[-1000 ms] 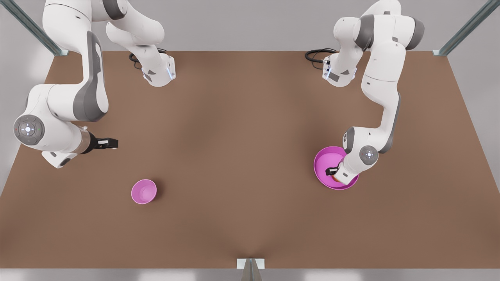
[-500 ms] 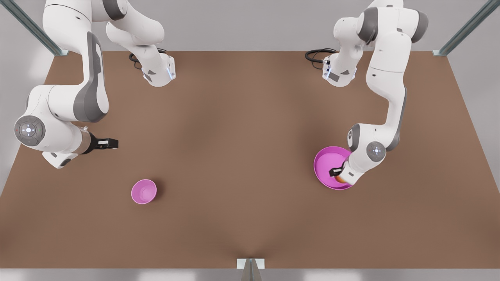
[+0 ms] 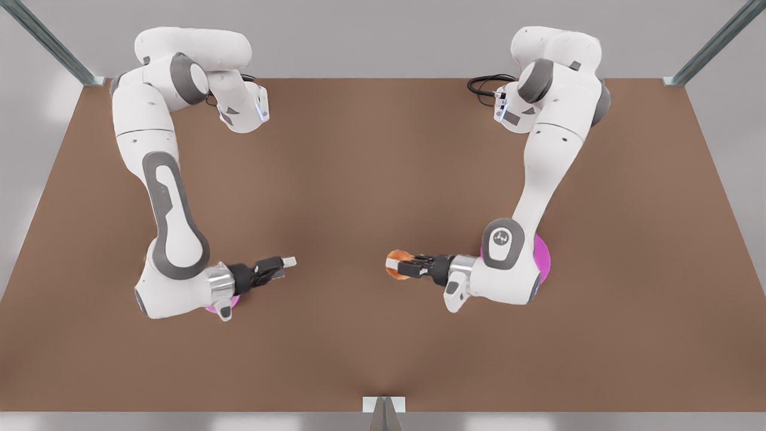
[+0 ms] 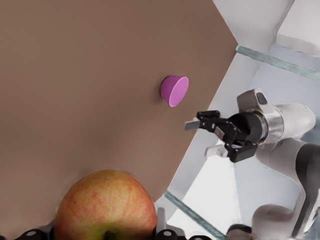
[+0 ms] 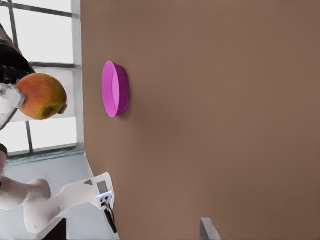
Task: Use the left arm to pick up the apple from the plate, transfer it to the gripper of the right arm, and then use the right arm to place it into the bowl
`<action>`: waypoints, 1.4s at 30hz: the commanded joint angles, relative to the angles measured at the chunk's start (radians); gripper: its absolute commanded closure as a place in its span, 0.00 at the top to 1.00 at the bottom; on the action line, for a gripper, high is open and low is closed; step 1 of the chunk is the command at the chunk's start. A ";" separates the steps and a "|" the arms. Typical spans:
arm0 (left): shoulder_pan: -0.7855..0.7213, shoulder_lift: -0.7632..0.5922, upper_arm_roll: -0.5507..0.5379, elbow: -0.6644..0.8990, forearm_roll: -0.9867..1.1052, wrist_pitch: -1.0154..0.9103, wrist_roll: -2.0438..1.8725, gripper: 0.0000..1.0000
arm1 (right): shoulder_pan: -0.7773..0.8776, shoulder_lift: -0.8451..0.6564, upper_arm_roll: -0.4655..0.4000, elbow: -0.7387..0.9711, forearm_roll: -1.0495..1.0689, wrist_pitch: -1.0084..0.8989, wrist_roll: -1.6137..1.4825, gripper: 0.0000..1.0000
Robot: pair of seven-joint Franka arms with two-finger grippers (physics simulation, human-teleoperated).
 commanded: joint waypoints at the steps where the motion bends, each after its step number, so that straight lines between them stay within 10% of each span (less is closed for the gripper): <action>1: -0.001 0.040 -0.048 0.045 -0.134 0.006 -0.059 0.75 | -0.003 0.037 0.031 0.024 0.137 0.182 -1.021 1.00; 9: -0.067 0.085 -0.086 0.062 -0.177 0.293 0.258 0.75 | -0.026 0.077 0.138 0.021 0.226 0.286 -1.635 1.00; 42: -0.090 0.117 -0.085 0.094 -0.178 0.378 0.295 0.75 | -0.053 0.115 0.400 -0.142 0.441 0.536 -1.762 1.00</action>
